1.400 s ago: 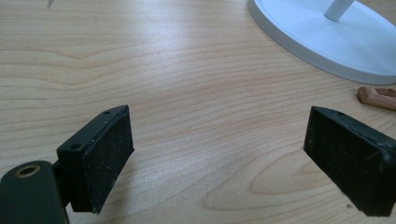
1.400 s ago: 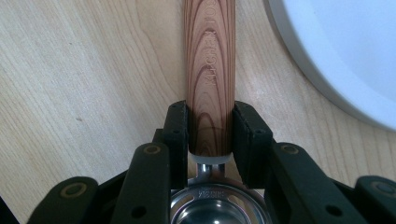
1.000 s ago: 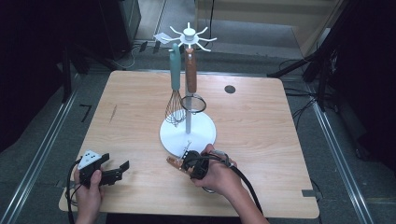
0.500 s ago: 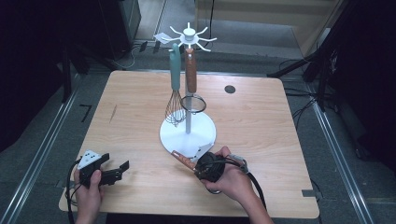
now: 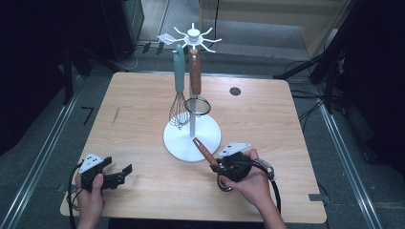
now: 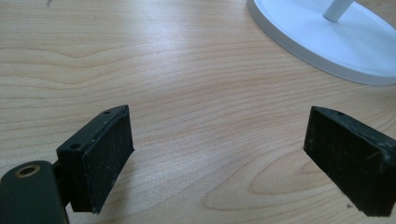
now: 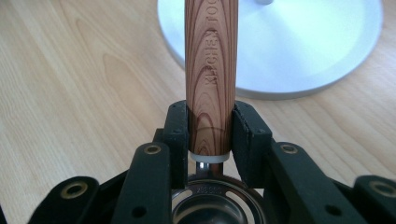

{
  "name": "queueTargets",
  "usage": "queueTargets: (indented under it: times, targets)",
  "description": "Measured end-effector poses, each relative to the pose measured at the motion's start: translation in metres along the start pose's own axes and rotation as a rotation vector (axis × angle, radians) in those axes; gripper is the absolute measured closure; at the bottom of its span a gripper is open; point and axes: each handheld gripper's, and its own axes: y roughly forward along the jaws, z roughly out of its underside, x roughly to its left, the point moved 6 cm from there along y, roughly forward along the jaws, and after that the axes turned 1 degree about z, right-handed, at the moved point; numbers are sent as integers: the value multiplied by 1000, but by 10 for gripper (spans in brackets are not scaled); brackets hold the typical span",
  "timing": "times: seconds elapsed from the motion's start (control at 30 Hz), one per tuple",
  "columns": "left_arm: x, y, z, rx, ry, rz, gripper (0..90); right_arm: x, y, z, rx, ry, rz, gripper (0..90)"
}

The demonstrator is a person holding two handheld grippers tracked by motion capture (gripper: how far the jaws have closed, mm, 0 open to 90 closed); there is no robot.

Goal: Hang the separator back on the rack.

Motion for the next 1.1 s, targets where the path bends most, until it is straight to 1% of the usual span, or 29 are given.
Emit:
queueTargets:
  times: [0.1, 0.17, 0.2, 0.23, 0.27, 0.3, 0.33, 0.37, 0.4, 0.43, 0.47, 0.53, 0.6, 0.67, 0.73, 0.77, 0.87, 0.9, 1.03, 1.1]
  targets:
    - [0, 0, 0, 1, 0, 0, 82, -5, -5, 0, -46, 19, -7, 710]
    - [0, 0, 0, -2, 1, -1, 82, -9, -10, 0, -91, 42, 5, 710]
    - [0, 0, 0, -3, 2, -2, 82, -9, -10, 0, -91, 42, 5, 710]
    - [0, 0, 0, -3, 2, -2, 82, -12, -12, -1, -122, 51, 15, 710]
    - [0, 0, 0, -3, 2, -3, 82, -12, -12, -1, -122, 51, 15, 710]
    - [0, 0, 0, -4, 2, -3, 82, -14, -16, -2, -153, 67, 18, 710]
    - [0, 0, 0, -4, 2, -4, 82, -14, -16, -2, -153, 67, 18, 710]
    - [0, 0, 0, -4, 2, -5, 82, -15, -17, -3, -166, 75, 19, 710]
    - [0, 0, 0, -3, 2, -4, 82, -16, -19, -3, -185, 85, 19, 710]
    - [0, 0, 0, -5, 1, -1, 81, -18, -22, -5, -215, 101, 17, 710]
    - [0, 0, 0, -5, 1, -1, 81, -18, -22, -5, -215, 101, 17, 710]
    - [0, -1, 0, -7, -1, -3, 81, -19, -24, -5, -233, 115, 16, 709]
    - [0, -1, 0, -10, -4, -5, 81, -20, -26, -5, -254, 124, 26, 710]
    - [0, -1, -1, -16, -3, -7, 81, -21, -28, -5, -263, 124, 26, 709]
    - [1, -1, -1, -19, -3, -8, 81, -22, -30, -6, -281, 140, 31, 710]
    - [1, -1, -1, -20, -3, -9, 81, -23, -31, -6, -292, 148, 24, 710]
    - [1, -2, -1, -29, -2, -11, 74, -25, -35, -7, -319, 161, 32, 709]
    - [1, -2, -1, -35, -2, -13, 66, -26, -36, -7, -328, 164, 28, 709]
    - [3, -2, -3, -51, -18, -15, 19, -28, -42, -8, -353, 177, 27, 709]
    - [4, -2, -4, -66, -30, -21, 14, -28, -45, -8, -368, 179, 25, 710]
